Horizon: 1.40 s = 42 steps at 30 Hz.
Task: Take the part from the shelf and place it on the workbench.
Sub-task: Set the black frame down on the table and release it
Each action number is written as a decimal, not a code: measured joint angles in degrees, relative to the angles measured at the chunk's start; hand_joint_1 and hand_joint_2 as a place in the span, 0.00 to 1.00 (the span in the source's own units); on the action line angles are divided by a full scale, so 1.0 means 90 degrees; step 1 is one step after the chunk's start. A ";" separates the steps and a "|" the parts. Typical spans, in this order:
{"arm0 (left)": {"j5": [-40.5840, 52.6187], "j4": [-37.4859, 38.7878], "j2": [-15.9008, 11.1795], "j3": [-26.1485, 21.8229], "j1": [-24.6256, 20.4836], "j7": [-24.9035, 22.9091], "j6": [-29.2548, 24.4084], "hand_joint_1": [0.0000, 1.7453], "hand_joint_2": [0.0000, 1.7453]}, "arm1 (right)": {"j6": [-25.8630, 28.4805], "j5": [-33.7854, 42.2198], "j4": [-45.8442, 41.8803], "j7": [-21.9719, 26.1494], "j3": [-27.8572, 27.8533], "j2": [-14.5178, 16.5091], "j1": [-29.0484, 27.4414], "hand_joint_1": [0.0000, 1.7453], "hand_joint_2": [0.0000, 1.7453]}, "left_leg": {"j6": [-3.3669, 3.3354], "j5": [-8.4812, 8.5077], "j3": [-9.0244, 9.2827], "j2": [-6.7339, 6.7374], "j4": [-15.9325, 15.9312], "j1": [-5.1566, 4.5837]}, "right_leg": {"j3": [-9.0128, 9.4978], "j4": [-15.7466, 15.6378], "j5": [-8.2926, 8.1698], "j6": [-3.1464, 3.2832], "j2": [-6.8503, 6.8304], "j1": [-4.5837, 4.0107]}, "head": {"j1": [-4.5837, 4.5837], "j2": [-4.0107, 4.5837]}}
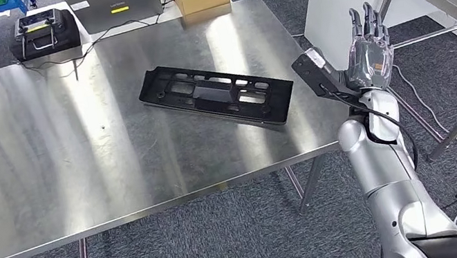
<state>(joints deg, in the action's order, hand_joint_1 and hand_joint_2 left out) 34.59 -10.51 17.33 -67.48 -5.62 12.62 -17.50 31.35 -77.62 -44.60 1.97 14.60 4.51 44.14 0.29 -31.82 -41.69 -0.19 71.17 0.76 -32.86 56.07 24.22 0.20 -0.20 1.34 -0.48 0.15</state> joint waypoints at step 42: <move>0.0105 0.0002 -0.0077 0.0064 -0.0037 0.0022 0.0070 0.00 0.00 | 0.0376 0.0282 0.0520 0.0199 -0.0046 -0.0103 0.0269 0.00 0.00 | -0.0236 0.0537 0.0992 -0.0008 -0.1320 0.0038 | -0.0566 0.0279 -0.0214 -0.0449 -0.0027 0.0025 | -0.0010 0.0000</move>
<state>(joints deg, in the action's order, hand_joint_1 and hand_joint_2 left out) 35.53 -10.49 16.64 -66.90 -5.96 12.82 -16.86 34.74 -75.08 -39.92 3.77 14.19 3.58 46.56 -1.83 -26.99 -32.76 -0.27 59.29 1.11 -37.96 58.58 22.29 -3.84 -0.45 1.57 -0.57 0.15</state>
